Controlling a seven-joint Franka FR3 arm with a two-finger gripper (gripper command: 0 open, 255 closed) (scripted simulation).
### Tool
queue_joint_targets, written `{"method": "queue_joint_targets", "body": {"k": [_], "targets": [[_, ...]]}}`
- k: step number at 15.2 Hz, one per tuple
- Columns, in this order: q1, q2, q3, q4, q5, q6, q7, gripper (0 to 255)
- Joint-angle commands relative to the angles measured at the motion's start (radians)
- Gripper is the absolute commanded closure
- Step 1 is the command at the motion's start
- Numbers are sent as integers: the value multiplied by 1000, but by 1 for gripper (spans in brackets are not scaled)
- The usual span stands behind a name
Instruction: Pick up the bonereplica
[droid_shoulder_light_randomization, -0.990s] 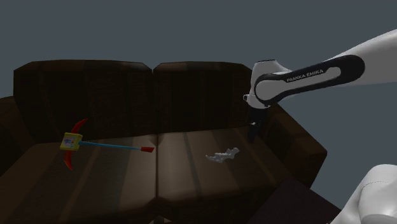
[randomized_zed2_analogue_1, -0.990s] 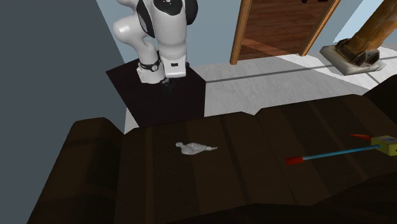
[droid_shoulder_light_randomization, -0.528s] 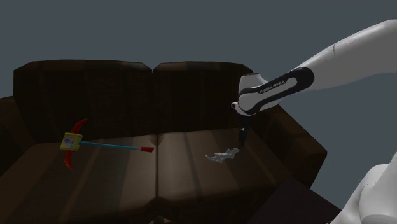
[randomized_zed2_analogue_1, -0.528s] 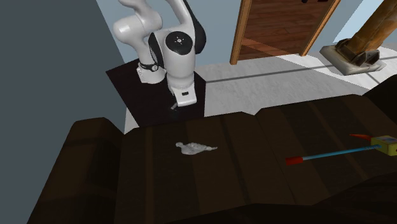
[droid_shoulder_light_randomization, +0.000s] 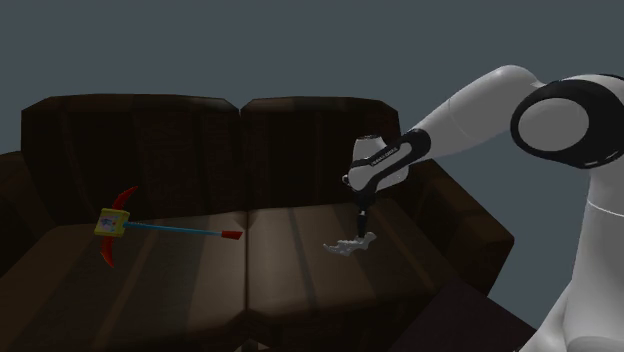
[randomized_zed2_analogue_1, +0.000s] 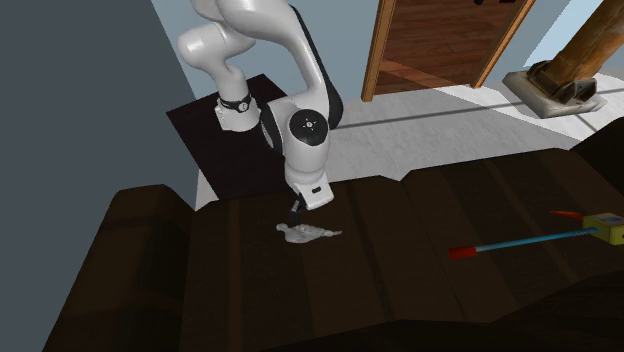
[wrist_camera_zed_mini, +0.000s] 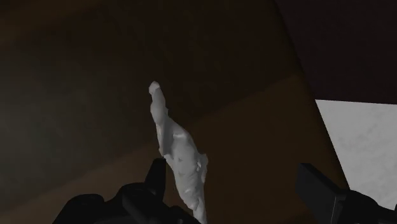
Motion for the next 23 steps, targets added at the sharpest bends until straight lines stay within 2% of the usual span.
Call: {"method": "queue_joint_targets", "body": {"k": [1,4,14,15,23], "targets": [[-8,78,11,64,7,16,-45,0],[-20,195,31,165,10,36,-99,0],[-27,286,41,183,20,108,-107,0],[-27,284,41,181,20,108,-107,255],[-27,284,41,181,20,108,-107,255]]}}
